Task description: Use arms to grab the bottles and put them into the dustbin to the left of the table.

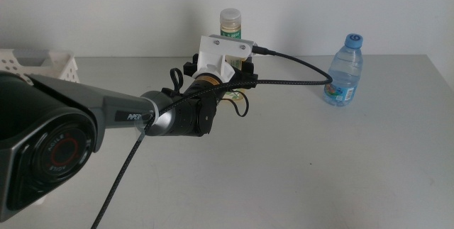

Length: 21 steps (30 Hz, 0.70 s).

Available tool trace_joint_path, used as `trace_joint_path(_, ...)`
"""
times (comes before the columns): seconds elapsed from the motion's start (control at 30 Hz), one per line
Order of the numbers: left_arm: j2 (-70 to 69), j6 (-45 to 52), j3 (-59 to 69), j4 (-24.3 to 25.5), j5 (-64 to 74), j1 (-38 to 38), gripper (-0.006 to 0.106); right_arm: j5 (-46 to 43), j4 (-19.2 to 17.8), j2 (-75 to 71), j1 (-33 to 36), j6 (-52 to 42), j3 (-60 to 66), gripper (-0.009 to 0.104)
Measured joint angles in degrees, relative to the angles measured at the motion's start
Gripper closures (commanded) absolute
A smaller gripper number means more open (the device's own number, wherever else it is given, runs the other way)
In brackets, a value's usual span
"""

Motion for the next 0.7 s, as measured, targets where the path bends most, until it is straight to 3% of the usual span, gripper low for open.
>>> trace_joint_path(0.5, 4.58, -4.70, -1.22, 0.52, -7.95, 0.34, 0.010, 0.00, 0.00, 0.00, 0.00, 0.00, 0.00, 0.001)
trace_joint_path(0.63, 5.34, -4.99, -2.82, 0.59, -7.81, 0.34, 0.021, 0.00, 0.00, 0.00, 0.00, 0.00, 0.00, 0.001)
trace_joint_path(0.7, 5.49, -5.12, -3.42, 0.66, -7.14, 0.34, 0.033, 0.00, 0.00, 0.00, 0.00, 0.00, 0.00, 0.001)
